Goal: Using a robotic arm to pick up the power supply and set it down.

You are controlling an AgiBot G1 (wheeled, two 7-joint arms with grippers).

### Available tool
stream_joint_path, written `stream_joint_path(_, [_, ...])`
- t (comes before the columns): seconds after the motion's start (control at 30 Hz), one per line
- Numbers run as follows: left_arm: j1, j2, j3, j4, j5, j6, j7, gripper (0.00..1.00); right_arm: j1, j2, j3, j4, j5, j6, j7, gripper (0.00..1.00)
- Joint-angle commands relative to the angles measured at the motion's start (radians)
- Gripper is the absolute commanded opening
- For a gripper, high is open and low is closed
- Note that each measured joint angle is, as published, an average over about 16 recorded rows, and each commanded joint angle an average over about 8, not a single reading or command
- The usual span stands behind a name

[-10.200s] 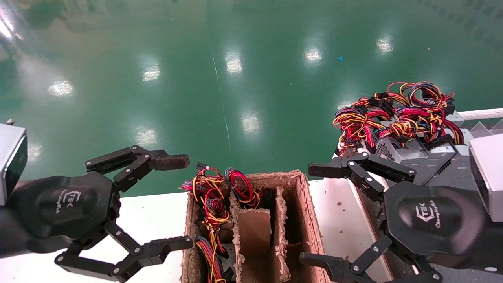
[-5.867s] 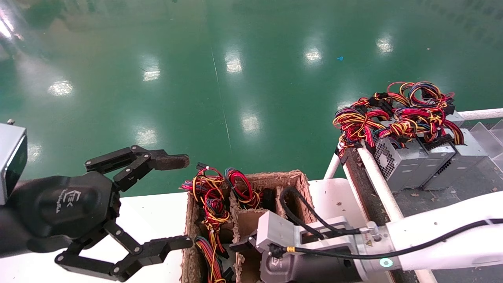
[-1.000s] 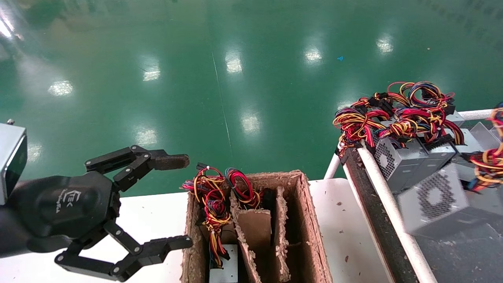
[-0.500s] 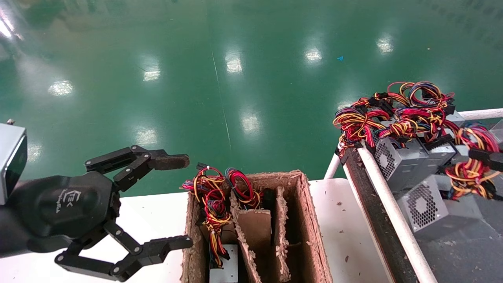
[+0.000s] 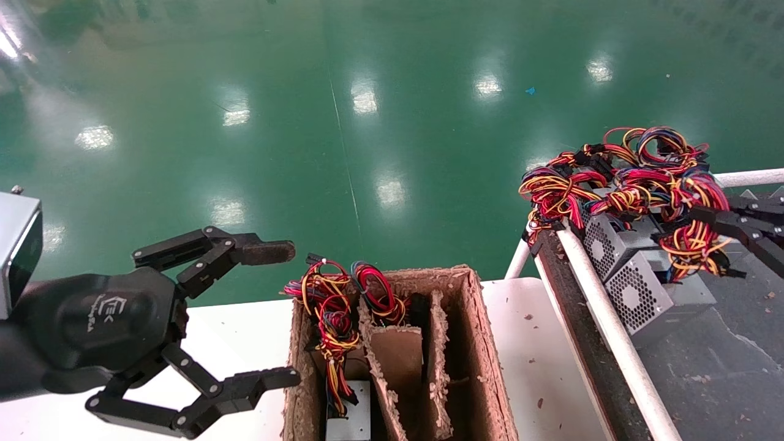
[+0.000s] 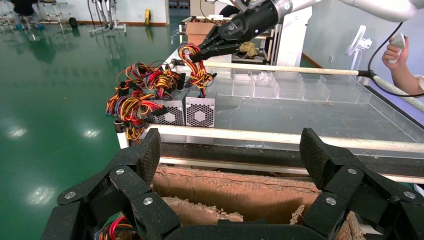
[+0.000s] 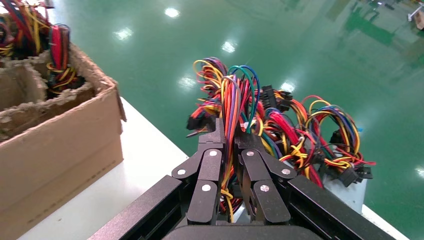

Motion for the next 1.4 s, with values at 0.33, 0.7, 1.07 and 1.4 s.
stream_joint_path(0.33, [0.000, 0.000, 0.000, 0.000, 0.000, 0.000, 0.000, 1.00, 0.204, -0.076, -0.087, -0.101, -0.106, -0.103, 0.003, 1.00])
stream_joint_path(0.7, [0.000, 0.000, 0.000, 0.000, 0.000, 0.000, 0.000, 1.00, 0.285, -0.100, -0.117, -0.166, -0.140, -0.168, 0.000, 1.00])
stream_joint_path(1.07, [0.000, 0.000, 0.000, 0.000, 0.000, 0.000, 0.000, 1.00, 0.296, -0.112, -0.127, -0.161, -0.139, -0.200, -0.020, 1.00])
stream_joint_path(1.4, [0.000, 0.000, 0.000, 0.000, 0.000, 0.000, 0.000, 1.00, 0.264, -0.138, -0.132, -0.104, -0.085, -0.213, -0.004, 1.00])
